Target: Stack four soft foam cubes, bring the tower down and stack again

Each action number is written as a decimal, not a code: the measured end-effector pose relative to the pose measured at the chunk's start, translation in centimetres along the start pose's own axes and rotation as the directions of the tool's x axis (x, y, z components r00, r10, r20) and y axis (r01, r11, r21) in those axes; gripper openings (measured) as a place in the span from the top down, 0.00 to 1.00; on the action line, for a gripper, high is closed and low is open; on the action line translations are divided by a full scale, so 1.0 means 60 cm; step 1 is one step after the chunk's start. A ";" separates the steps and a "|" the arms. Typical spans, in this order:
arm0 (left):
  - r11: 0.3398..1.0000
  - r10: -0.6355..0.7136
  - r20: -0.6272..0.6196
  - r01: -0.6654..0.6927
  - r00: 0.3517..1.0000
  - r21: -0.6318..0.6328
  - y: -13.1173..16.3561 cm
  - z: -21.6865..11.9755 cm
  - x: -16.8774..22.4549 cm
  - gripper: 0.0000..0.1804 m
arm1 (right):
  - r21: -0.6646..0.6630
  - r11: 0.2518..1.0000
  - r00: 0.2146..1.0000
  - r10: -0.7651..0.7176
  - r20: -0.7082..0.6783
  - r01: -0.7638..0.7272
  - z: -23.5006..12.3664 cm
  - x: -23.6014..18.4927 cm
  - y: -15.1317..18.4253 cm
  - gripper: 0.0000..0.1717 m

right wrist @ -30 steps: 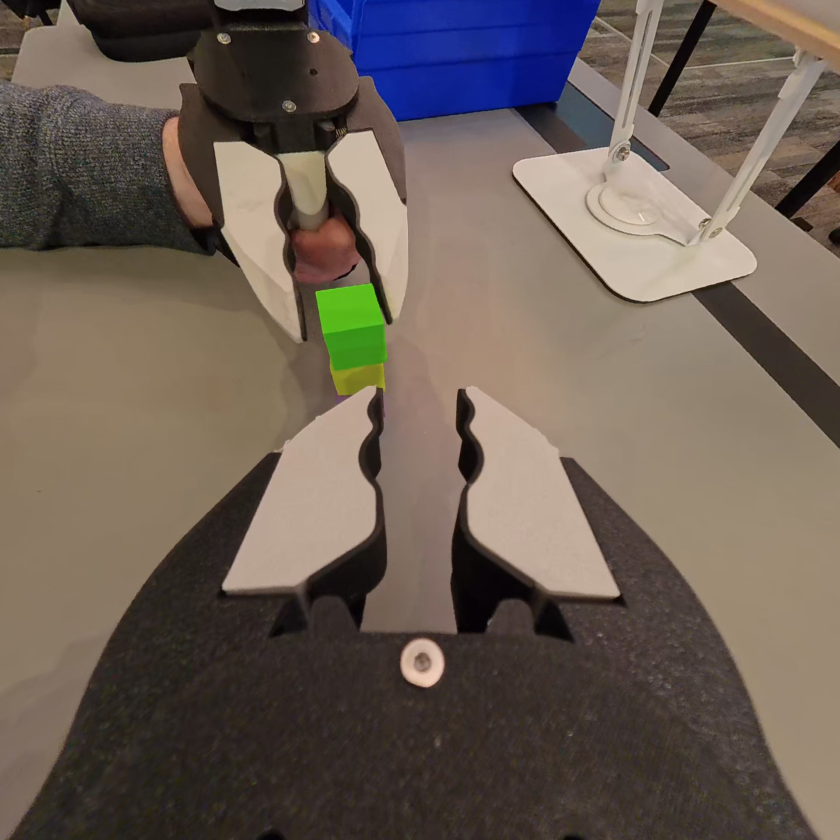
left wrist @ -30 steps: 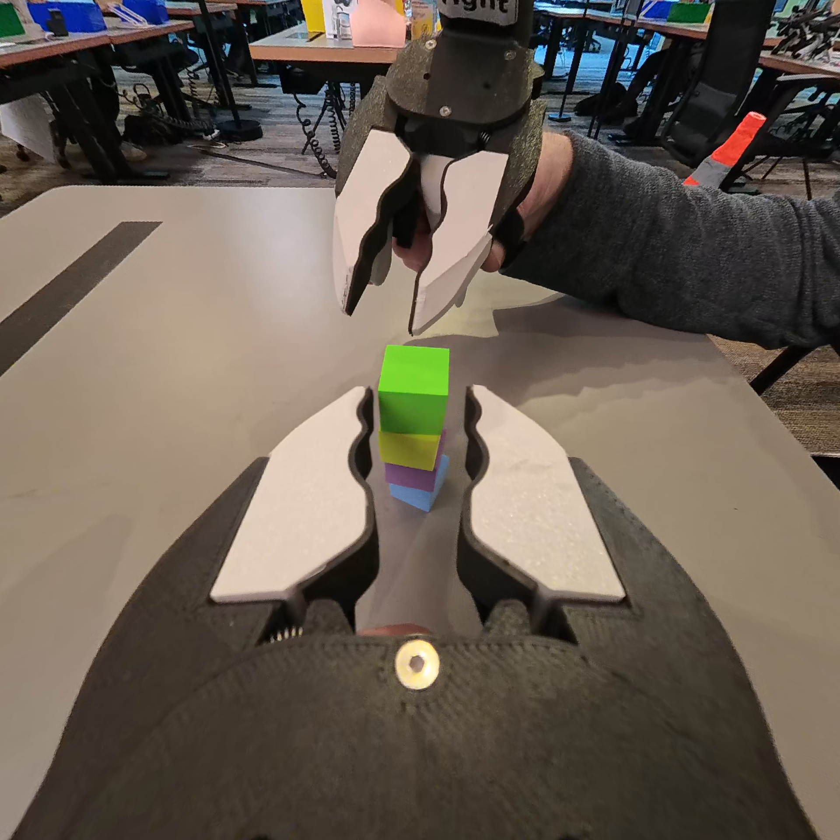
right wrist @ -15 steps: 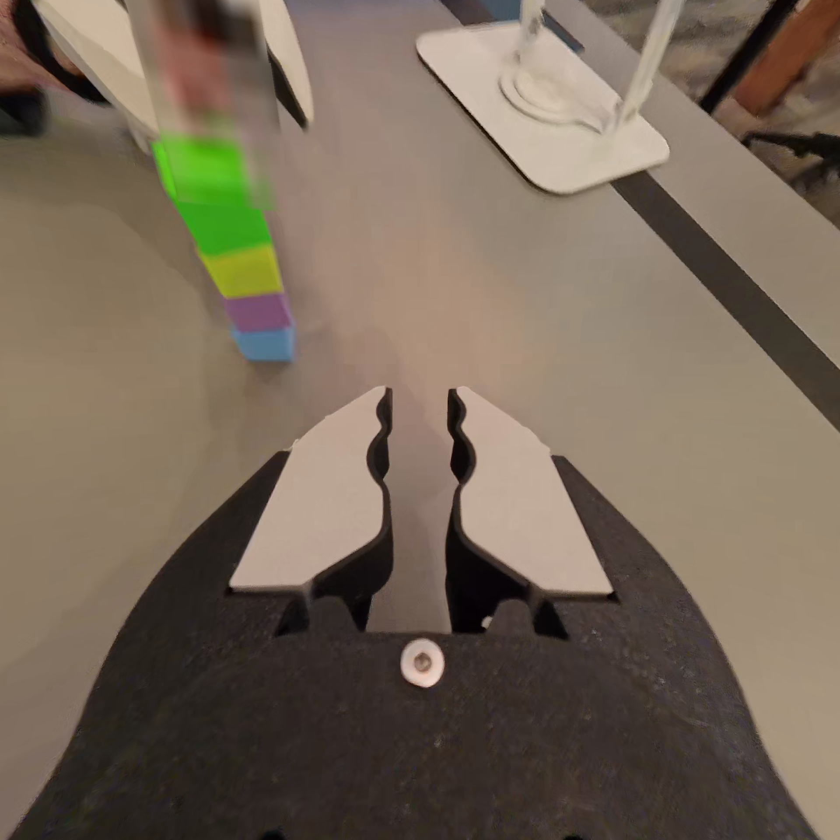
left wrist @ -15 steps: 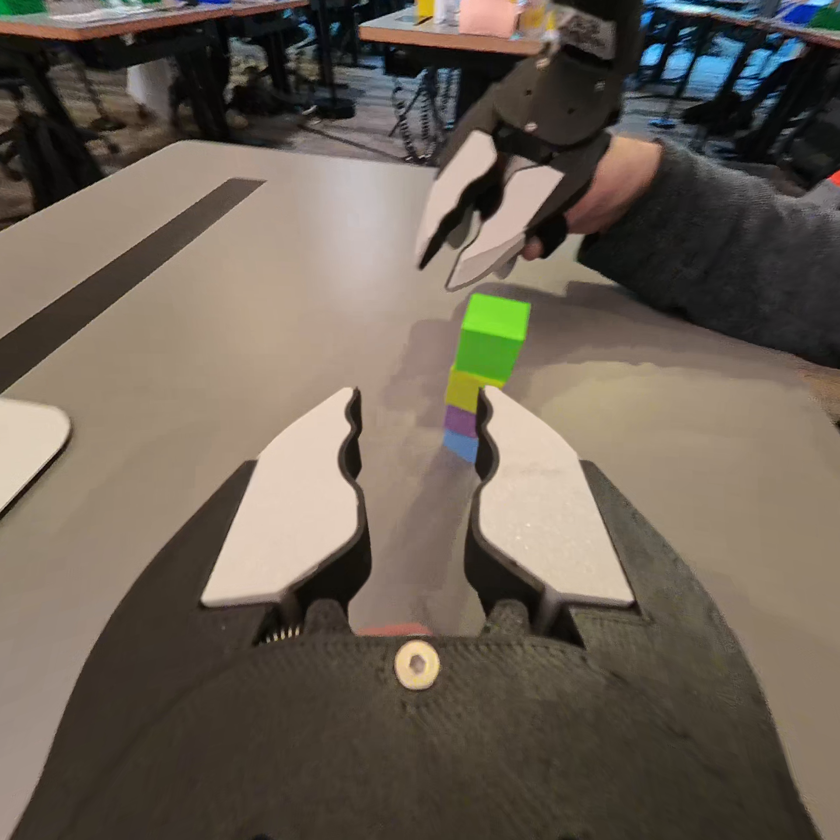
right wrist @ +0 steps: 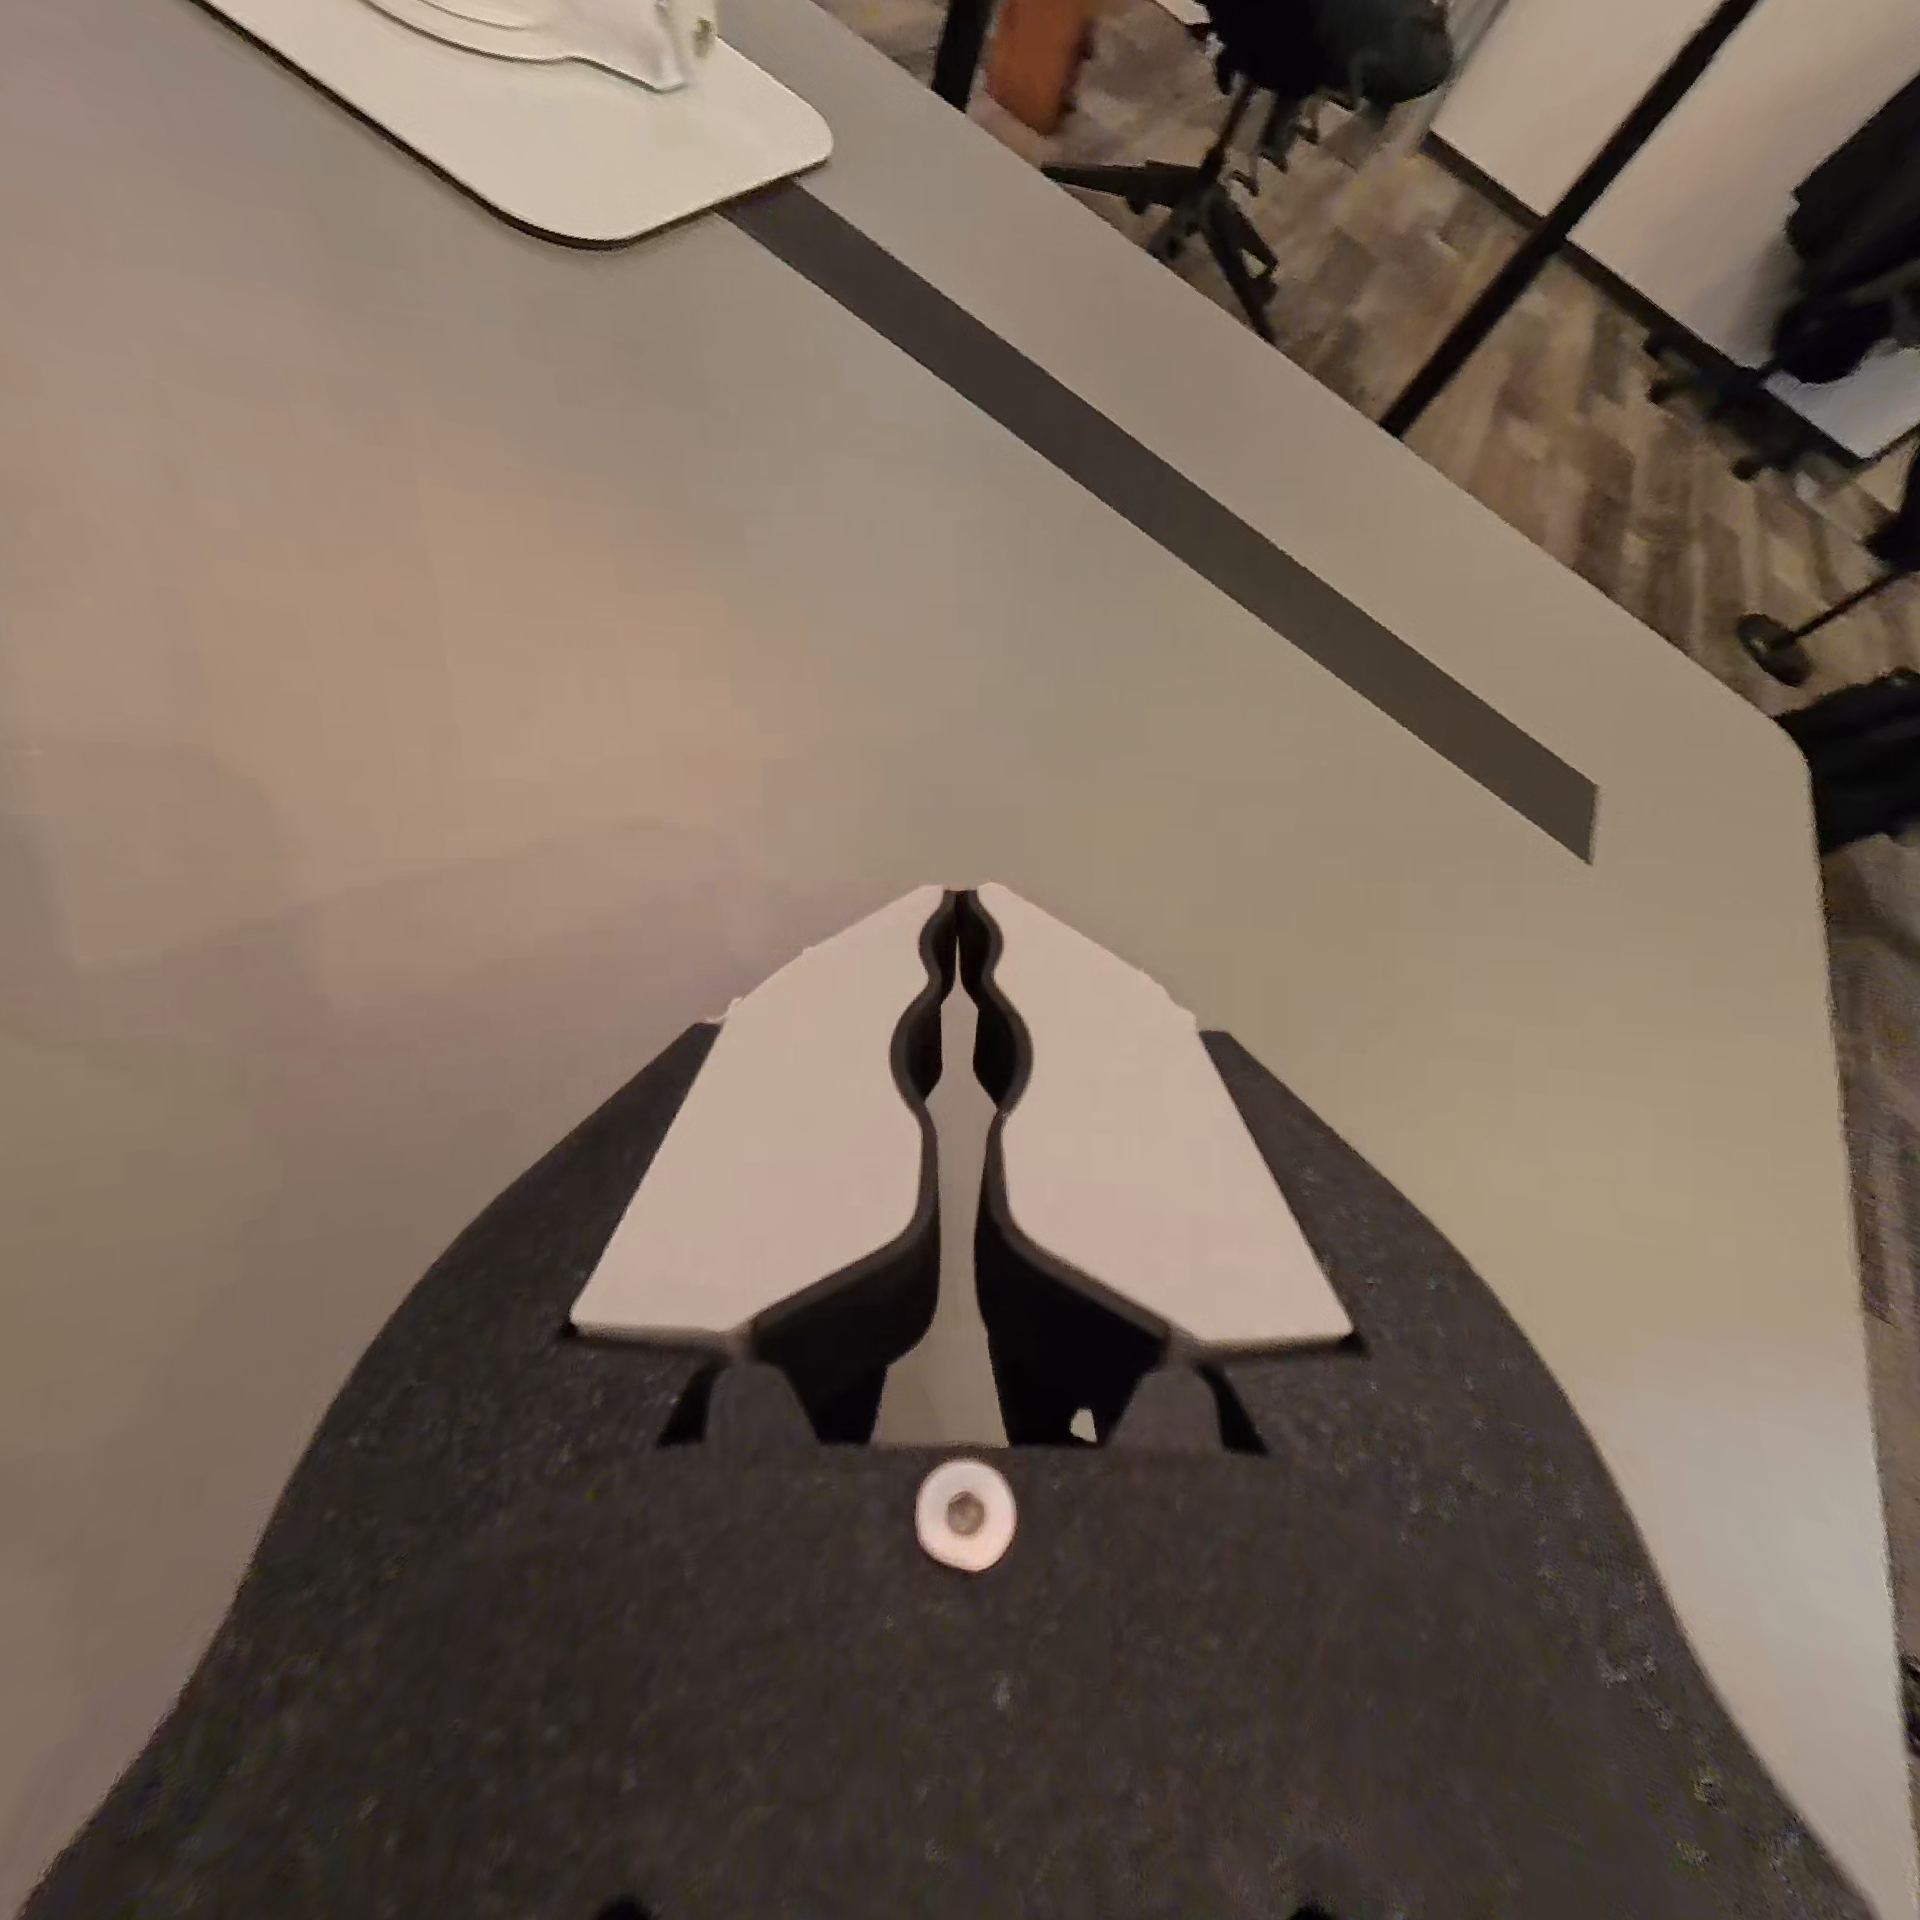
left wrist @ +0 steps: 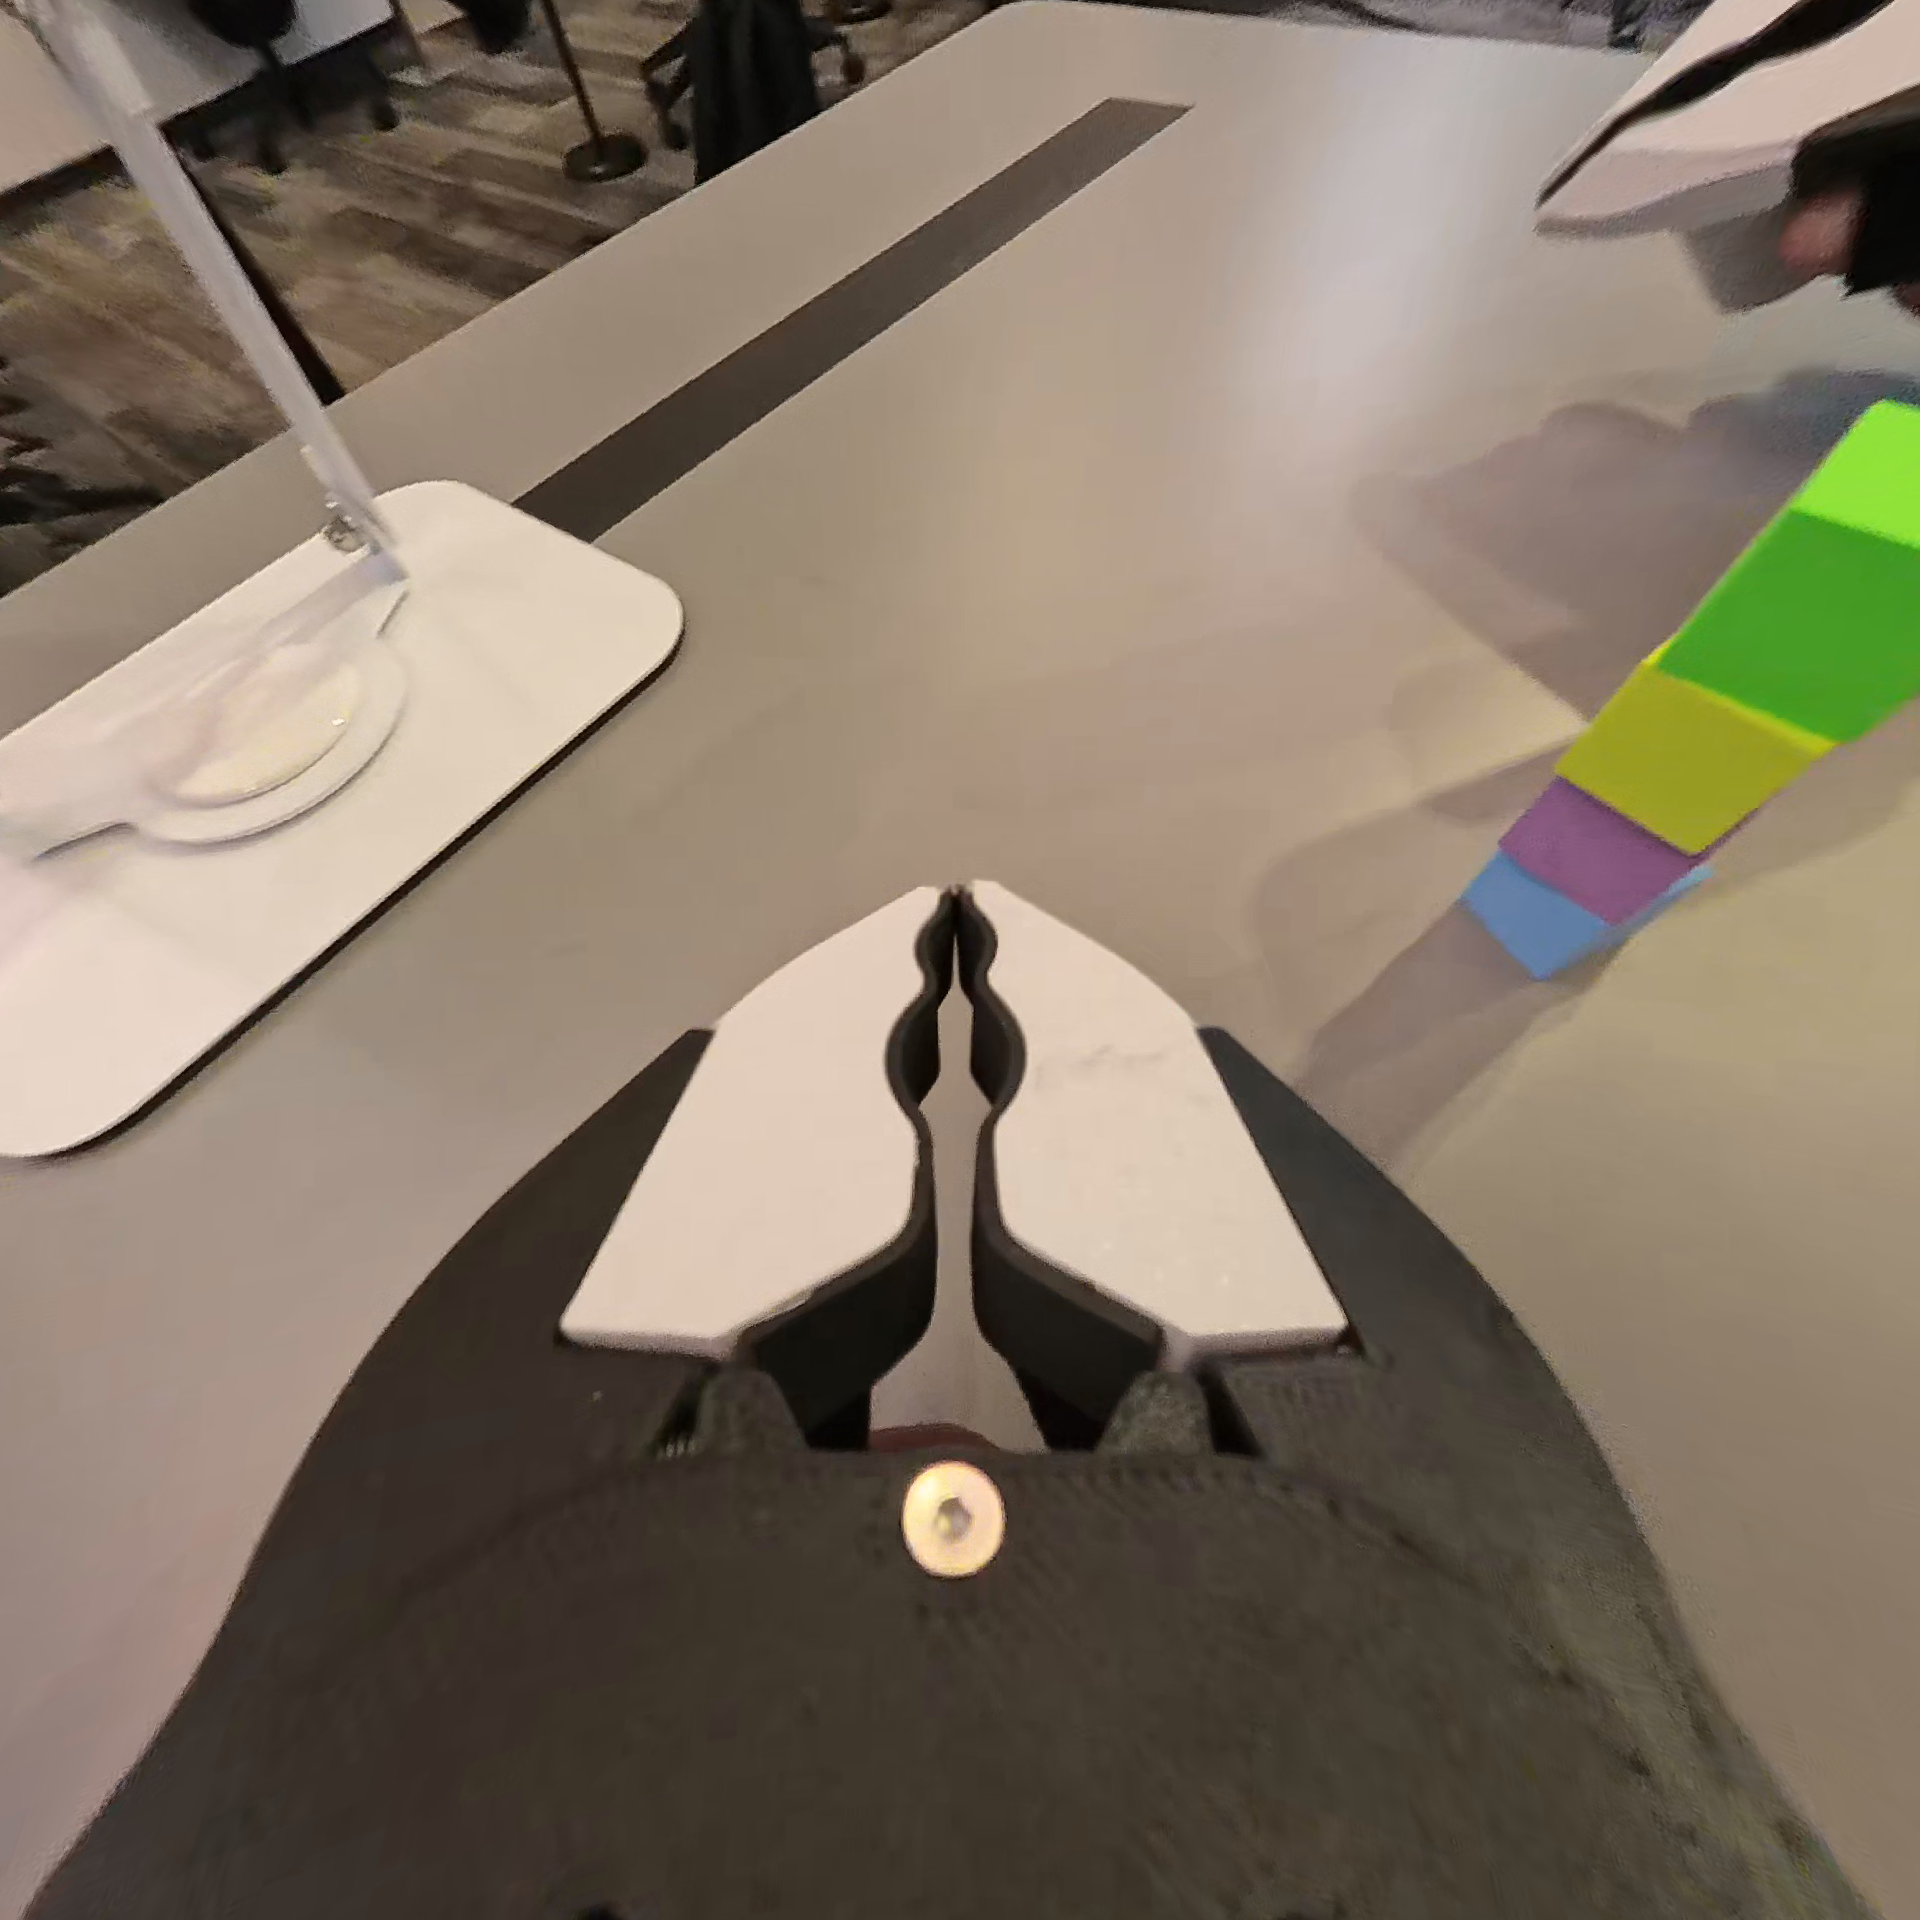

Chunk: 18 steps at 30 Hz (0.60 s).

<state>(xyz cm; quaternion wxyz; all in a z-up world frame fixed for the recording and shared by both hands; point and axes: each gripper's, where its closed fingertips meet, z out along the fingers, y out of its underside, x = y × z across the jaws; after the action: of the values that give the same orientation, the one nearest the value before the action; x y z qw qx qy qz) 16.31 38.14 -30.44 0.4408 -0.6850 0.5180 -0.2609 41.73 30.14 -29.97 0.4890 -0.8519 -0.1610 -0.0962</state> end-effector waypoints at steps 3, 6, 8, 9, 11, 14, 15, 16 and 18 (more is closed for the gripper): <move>1.000 0.009 0.044 -0.008 0.999 -0.023 0.010 -0.006 -0.009 1.00 | 0.004 1.000 0.999 0.008 -0.039 -0.008 -0.008 0.017 0.004 1.00; 1.000 0.004 0.067 -0.002 0.998 -0.031 0.014 -0.010 -0.011 1.00 | -0.004 1.000 0.998 0.017 -0.061 -0.017 -0.009 0.027 0.010 1.00; 0.999 0.002 0.083 0.002 0.997 -0.041 0.017 -0.011 -0.015 1.00 | -0.015 1.000 0.998 0.006 -0.063 -0.007 -0.008 0.028 0.015 1.00; 0.999 -0.003 0.088 0.007 0.996 -0.043 0.018 -0.012 -0.016 1.00 | -0.022 1.000 0.998 -0.002 -0.068 0.000 -0.008 0.030 0.017 1.00; 0.998 -0.015 0.099 0.020 0.995 -0.053 0.022 -0.014 -0.020 1.00 | -0.039 0.999 0.997 -0.012 -0.078 0.009 -0.008 0.036 0.024 1.00; 0.996 -0.048 0.120 0.057 0.992 -0.075 0.031 -0.020 -0.020 1.00 | -0.039 0.999 0.997 0.012 -0.079 -0.015 -0.009 0.044 0.030 1.00; 0.994 -0.059 0.128 0.071 0.990 -0.085 0.035 -0.022 -0.018 1.00 | -0.039 0.999 0.997 0.026 -0.075 -0.029 -0.009 0.046 0.032 1.00; 0.992 -0.069 0.138 0.083 0.988 -0.095 0.038 -0.024 -0.013 1.00 | -0.041 0.998 0.997 0.036 -0.073 -0.039 -0.008 0.048 0.034 1.00; 0.986 -0.080 0.148 0.100 0.986 -0.134 0.045 -0.021 0.005 1.00 | -0.047 0.998 0.996 0.045 -0.075 -0.048 -0.008 0.052 0.038 1.00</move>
<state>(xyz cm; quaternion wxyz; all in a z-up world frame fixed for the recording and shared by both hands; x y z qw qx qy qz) 14.06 37.21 -32.24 0.4151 -0.7540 0.4707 -0.1939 45.43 29.22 -30.55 0.4759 -0.8629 -0.1206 -0.1202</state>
